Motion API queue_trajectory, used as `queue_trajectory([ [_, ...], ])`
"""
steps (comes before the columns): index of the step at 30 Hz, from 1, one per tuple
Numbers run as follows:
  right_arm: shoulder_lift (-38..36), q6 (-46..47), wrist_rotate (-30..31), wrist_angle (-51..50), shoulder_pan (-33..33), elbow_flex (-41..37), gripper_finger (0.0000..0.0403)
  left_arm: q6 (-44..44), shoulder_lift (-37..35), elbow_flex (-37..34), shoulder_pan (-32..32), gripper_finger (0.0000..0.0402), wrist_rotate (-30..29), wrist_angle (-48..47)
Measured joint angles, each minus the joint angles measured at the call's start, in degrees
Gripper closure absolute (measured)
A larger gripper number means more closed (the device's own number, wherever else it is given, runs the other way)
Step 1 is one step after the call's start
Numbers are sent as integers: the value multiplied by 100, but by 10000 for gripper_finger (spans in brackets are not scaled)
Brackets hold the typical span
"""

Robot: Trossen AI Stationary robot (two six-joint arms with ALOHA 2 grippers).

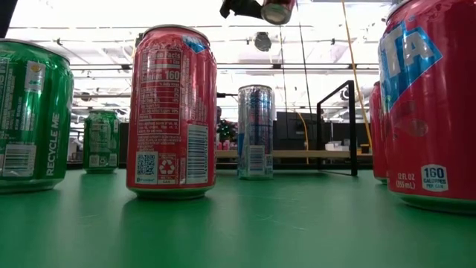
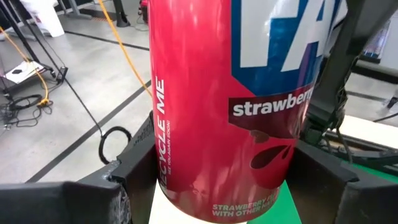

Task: Place canned beverage on shelf
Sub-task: Put the red soda can on the shelf

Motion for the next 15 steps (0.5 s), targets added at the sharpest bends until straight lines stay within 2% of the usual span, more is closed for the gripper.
queue_trajectory([
  [8, 2, -48, -13, -4, 0, 0, 56, 0, -2, 0, -2, 127, -22, -154],
  [15, 2, -202, -11, -75, -2, 0, 105, 93, -2, 2, -6, 127, -33, -204],
])
